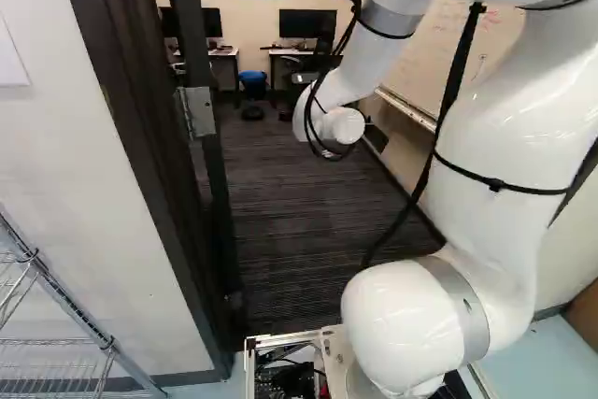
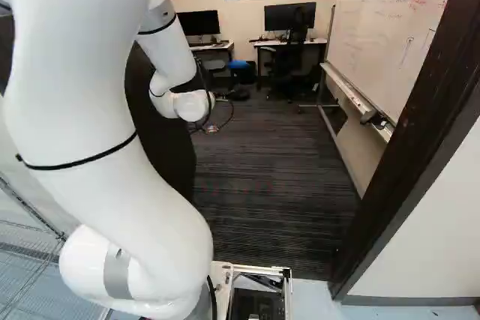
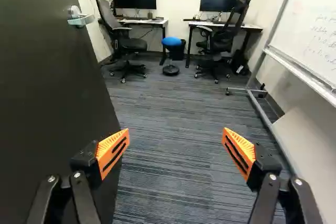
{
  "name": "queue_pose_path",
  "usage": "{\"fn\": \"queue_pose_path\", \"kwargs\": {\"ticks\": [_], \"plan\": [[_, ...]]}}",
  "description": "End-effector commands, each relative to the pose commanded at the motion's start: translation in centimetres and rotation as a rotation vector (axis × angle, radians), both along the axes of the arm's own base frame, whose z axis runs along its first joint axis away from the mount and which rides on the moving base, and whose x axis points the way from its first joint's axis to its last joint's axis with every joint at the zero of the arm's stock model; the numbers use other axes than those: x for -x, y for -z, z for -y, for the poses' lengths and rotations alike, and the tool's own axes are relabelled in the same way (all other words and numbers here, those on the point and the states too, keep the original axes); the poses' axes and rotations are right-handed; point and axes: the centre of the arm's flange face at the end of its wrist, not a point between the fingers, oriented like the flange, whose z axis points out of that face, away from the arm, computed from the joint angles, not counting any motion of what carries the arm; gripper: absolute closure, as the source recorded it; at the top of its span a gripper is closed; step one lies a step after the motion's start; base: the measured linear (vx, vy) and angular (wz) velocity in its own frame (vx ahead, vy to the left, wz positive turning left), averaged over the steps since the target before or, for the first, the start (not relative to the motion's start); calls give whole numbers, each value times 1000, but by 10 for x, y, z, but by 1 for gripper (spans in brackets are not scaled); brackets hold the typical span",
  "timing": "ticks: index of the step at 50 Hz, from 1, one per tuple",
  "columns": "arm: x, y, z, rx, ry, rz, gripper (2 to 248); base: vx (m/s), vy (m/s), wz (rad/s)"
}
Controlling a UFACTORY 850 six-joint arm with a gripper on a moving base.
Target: Open the door and move inside
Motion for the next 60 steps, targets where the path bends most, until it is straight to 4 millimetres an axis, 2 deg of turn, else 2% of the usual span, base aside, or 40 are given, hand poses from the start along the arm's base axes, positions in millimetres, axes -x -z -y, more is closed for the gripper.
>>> {"fn": "queue_pose_path", "kwargs": {"ticks": [12,33,60], "plan": [[43,10,10,-5,26,-9,3,0,0,0],[105,28,23,-11,62,-23,3,0,0,0],[156,47,31,-16,93,-33,3,0,0,0]]}}
